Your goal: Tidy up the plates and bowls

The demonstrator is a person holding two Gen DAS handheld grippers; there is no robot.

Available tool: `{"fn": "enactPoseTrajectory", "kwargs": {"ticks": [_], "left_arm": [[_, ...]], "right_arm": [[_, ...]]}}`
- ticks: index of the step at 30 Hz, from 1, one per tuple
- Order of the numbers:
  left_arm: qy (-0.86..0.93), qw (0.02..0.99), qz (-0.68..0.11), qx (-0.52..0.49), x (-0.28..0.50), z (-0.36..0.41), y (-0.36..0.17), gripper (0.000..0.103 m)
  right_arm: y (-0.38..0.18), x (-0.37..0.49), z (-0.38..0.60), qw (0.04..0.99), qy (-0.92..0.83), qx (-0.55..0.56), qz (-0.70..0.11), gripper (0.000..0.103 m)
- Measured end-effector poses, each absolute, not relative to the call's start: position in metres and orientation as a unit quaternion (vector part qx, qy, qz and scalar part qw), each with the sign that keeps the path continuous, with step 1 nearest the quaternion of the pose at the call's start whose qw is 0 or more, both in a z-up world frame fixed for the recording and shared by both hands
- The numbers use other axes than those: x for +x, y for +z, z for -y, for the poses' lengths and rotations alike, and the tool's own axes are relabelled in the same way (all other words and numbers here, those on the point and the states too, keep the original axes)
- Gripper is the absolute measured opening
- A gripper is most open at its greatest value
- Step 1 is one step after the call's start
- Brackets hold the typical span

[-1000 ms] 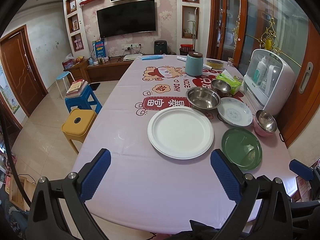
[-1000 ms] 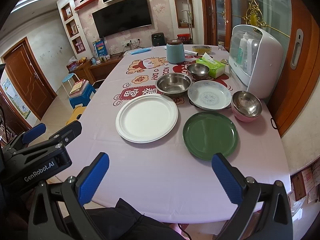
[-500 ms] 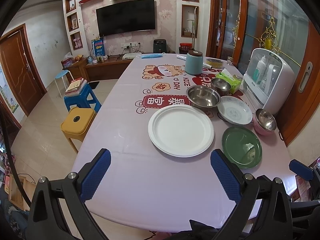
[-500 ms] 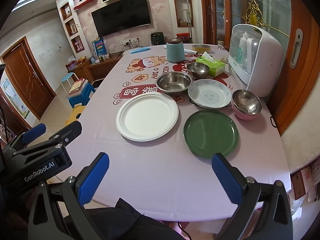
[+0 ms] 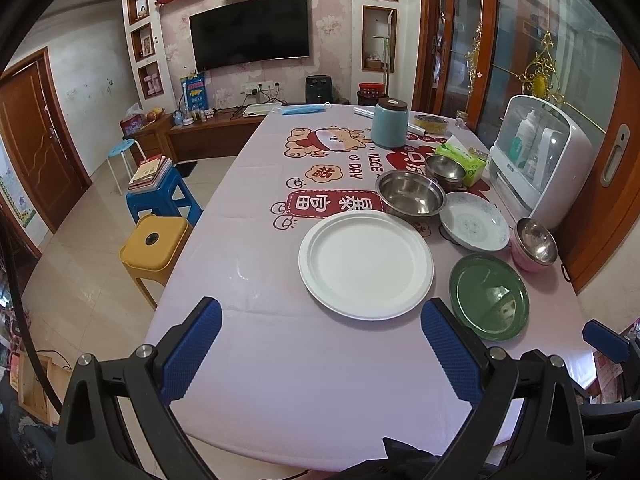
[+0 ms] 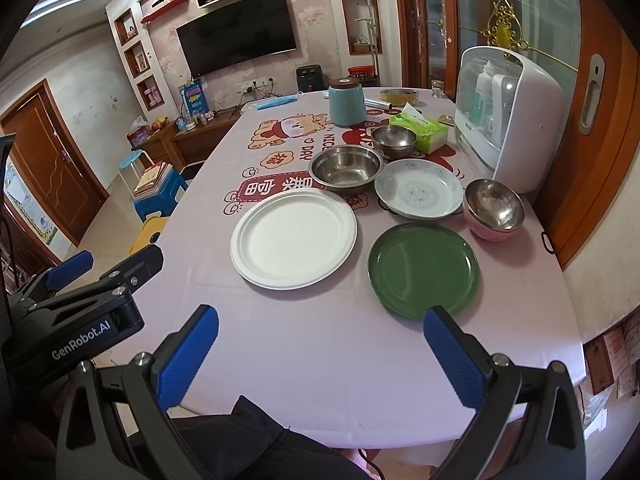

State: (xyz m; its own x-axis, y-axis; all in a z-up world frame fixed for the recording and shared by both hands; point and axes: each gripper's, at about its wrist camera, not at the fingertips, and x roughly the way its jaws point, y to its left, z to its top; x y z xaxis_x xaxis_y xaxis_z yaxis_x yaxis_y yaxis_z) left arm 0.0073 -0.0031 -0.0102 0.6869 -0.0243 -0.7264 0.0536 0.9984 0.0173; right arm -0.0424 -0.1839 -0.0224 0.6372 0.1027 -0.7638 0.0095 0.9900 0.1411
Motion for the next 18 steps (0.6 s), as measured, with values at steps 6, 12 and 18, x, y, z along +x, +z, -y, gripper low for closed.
{"fn": "enactPoseTrajectory", "kwargs": {"ticks": [6, 12, 18], "left_arm": [[-0.021, 0.917, -0.398, 0.019, 0.022, 0.0, -0.013, 0.1], [-0.022, 0.918, -0.395, 0.018, 0.045, -0.006, -0.008, 0.1], [-0.03, 0.915, -0.403, 0.013, 0.07, -0.009, -0.01, 0.1]], "right_arm": [[-0.019, -0.016, 0.183, 0.903, 0.023, 0.071, -0.423, 0.103], [-0.018, -0.002, 0.18, 0.903, 0.025, 0.072, -0.423, 0.103], [-0.02, 0.018, 0.18, 0.9, 0.024, 0.083, -0.428, 0.103]]}}
